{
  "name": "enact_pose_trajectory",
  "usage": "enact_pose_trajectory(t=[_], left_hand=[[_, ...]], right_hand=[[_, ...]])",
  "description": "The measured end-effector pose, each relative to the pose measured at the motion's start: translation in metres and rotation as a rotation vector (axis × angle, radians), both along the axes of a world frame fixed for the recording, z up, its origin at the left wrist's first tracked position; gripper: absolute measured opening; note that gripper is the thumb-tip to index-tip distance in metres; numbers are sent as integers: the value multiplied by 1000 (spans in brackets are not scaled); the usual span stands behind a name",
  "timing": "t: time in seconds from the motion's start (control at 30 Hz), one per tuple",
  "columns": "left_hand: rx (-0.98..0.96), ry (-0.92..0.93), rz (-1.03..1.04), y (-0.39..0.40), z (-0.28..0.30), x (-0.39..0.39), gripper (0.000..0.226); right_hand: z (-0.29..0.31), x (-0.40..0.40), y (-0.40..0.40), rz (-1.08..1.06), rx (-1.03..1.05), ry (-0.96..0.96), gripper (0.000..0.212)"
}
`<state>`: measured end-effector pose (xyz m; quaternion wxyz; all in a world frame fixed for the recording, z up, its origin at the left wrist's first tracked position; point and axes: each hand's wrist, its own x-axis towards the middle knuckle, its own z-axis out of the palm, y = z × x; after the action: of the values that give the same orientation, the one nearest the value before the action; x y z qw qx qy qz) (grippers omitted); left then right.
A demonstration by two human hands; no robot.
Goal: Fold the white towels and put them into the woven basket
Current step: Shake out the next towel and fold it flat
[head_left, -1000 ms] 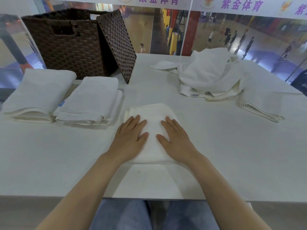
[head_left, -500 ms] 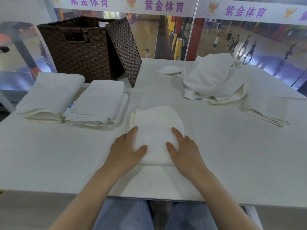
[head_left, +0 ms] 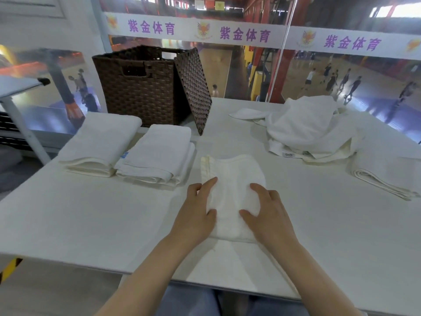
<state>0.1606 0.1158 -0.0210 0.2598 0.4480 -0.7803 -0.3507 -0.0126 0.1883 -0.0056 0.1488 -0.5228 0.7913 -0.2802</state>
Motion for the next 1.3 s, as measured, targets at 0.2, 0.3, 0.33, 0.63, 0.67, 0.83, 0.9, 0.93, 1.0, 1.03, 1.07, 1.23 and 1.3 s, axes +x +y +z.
enact_pose_trajectory(t=[0.2, 0.3, 0.33, 0.63, 0.67, 0.83, 0.9, 0.93, 1.0, 1.03, 1.07, 1.23, 1.3], left_hand=[[-208, 44, 36, -25, 35, 26, 73], [-281, 48, 81, -49, 59, 46, 72], [-308, 48, 100, -59, 68, 54, 71], [-307, -138, 242, -150, 114, 129, 68], [-284, -157, 243, -161, 113, 135, 69], [-127, -328, 155, -202, 79, 153, 69], [-66, -453, 177, -212, 65, 158, 71], [-89, -534, 227, -214, 62, 158, 70], [-269, -670, 290, -212, 62, 151, 63], [-381, -680, 263, -209, 62, 146, 57], [-445, -655, 205, -206, 59, 140, 51], [-271, -483, 201, -199, 39, 133, 45], [-326, -579, 197, -196, 32, 132, 57]], right_hand=[[42, 18, -25, 30, -130, 36, 66], [68, 34, -49, 71, -190, 61, 67], [76, 41, -59, 86, -205, 69, 68], [112, 113, -155, 243, -265, 98, 70], [110, 120, -165, 243, -251, 86, 70], [71, 139, -192, 261, -11, 63, 67], [54, 141, -191, 250, -12, 247, 65], [48, 141, -190, 248, -69, 362, 64], [41, 139, -191, 290, -152, 458, 67], [38, 136, -193, 324, -153, 443, 69], [34, 134, -195, 352, -135, 393, 72], [23, 117, -202, 440, 4, 188, 76], [15, 113, -202, 436, -29, 179, 76]])
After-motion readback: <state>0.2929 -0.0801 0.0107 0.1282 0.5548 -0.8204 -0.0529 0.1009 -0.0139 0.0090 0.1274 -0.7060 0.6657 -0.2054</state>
